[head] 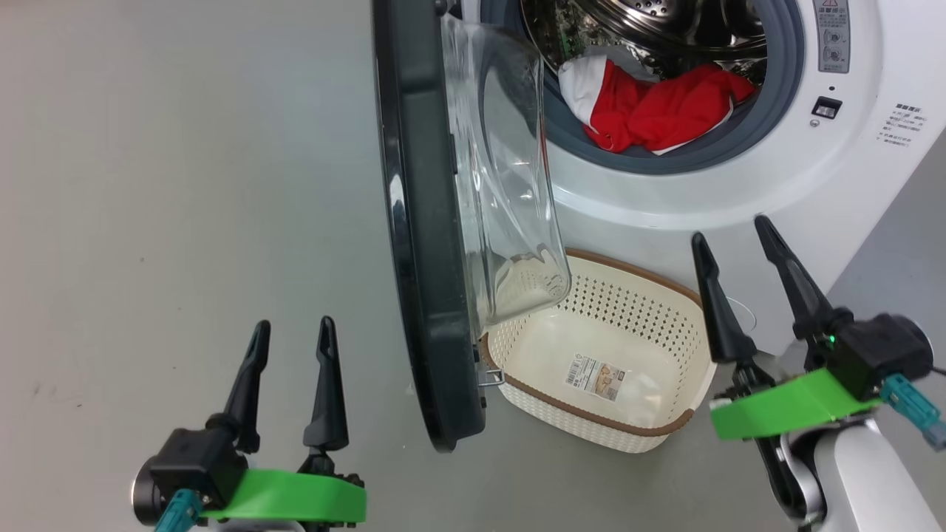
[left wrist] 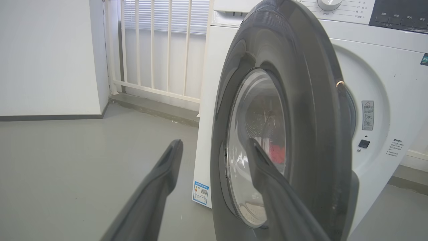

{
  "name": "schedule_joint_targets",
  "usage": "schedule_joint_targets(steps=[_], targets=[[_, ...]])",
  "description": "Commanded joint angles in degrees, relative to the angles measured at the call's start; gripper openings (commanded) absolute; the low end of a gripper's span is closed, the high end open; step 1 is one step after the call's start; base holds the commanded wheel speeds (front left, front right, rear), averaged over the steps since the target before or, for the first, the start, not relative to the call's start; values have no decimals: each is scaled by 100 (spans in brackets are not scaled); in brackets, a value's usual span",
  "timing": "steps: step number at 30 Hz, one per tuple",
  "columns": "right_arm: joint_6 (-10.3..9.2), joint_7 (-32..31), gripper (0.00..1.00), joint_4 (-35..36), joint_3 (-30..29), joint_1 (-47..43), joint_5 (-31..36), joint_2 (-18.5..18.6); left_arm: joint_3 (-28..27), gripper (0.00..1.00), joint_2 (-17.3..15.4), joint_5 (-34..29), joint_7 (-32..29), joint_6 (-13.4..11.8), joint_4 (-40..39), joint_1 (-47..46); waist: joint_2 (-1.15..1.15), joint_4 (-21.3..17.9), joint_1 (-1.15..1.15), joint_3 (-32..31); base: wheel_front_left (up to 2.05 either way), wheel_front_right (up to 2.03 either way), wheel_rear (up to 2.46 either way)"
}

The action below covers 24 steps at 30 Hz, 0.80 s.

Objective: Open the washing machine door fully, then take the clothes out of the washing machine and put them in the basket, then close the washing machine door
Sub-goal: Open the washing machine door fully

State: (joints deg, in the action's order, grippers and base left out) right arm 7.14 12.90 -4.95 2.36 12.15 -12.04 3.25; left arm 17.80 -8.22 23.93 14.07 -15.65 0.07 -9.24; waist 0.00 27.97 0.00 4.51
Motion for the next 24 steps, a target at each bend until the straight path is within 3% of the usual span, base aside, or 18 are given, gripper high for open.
schedule_joint_targets(steps=[1, 24], targets=[[35, 61, 100, 166, 82, -72, 7, -35, -225, 100, -96, -98, 57, -19, -171, -28, 0, -1, 0, -7, 0, 0, 0], [35, 206, 100, 299, 271, -874, 62, -36, -292, 100, -38, -293, 91, 79, -61, 54, 0, -83, 0, -27, 0, 0, 0]])
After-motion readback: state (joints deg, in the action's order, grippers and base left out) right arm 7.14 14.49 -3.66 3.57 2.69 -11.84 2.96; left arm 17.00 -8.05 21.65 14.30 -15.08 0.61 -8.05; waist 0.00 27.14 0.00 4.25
